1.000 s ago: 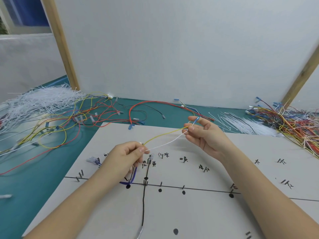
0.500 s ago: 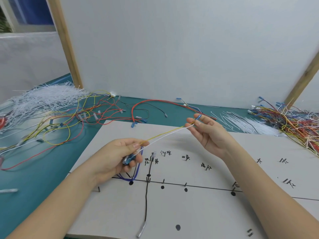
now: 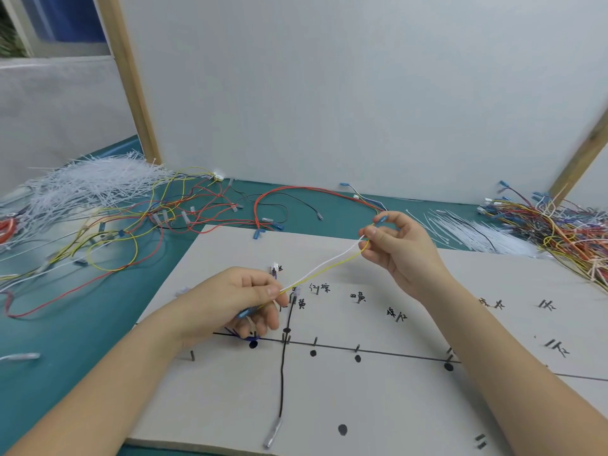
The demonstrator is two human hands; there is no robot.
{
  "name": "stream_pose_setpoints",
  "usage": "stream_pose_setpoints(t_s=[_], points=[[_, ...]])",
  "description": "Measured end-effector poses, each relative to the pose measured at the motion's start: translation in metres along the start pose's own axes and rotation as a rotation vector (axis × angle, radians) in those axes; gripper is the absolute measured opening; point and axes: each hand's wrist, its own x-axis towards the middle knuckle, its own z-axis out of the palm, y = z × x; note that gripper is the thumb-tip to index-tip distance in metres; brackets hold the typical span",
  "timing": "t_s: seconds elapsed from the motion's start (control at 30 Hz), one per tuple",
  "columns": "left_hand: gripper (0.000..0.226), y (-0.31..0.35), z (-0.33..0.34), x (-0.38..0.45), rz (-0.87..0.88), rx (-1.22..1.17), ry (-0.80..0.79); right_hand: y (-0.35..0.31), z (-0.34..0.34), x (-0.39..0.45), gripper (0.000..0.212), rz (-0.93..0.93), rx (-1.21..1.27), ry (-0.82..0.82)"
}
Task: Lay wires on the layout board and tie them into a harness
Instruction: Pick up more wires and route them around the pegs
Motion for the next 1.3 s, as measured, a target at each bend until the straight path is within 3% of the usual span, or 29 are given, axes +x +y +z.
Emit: stream_pose_setpoints(t_s=[0.27, 0.37, 0.53, 0.6, 0.7, 0.77, 0.9, 1.13, 1.3], points=[[0.013, 0.002, 0.003, -0.004, -0.082, 0.025, -0.04, -0.006, 0.041, -0.007, 0.015, 0.124, 0.085, -0.255], [0.02, 0.005, 0.005, -0.004, -0.062, 0.02, 0.04, -0.008, 0.057, -0.009, 0.011, 0.145, 0.07, -0.319], [0.042, 0.006, 0.0, -0.002, 0.077, 0.329, 0.277, -0.015, 0.082, -0.007, 0.012, 0.082, 0.02, -0.361], [0.041, 0.006, -0.005, -0.002, 0.139, 0.167, 0.258, -0.015, 0.091, -0.005, 0.013, 0.078, -0.019, -0.389], [0.038, 0.007, -0.007, -0.003, 0.124, -0.171, 0.092, -0.007, 0.102, 0.0, 0.015, 0.086, -0.149, -0.398], [0.023, 0.006, -0.007, -0.004, 0.096, -0.198, 0.117, 0.001, 0.106, 0.006, 0.016, 0.102, -0.206, -0.364], [0.022, 0.002, -0.011, -0.002, 0.002, -0.209, 0.204, 0.02, 0.107, 0.017, 0.019, 0.131, -0.338, -0.279], [0.009, -0.01, -0.004, 0.008, -0.127, 0.132, 0.366, 0.049, 0.116, 0.022, 0.024, 0.132, -0.467, -0.282], [0.025, -0.014, -0.004, 0.008, -0.11, 0.499, 0.394, 0.051, 0.124, 0.025, 0.029, 0.022, -0.729, -0.298]])
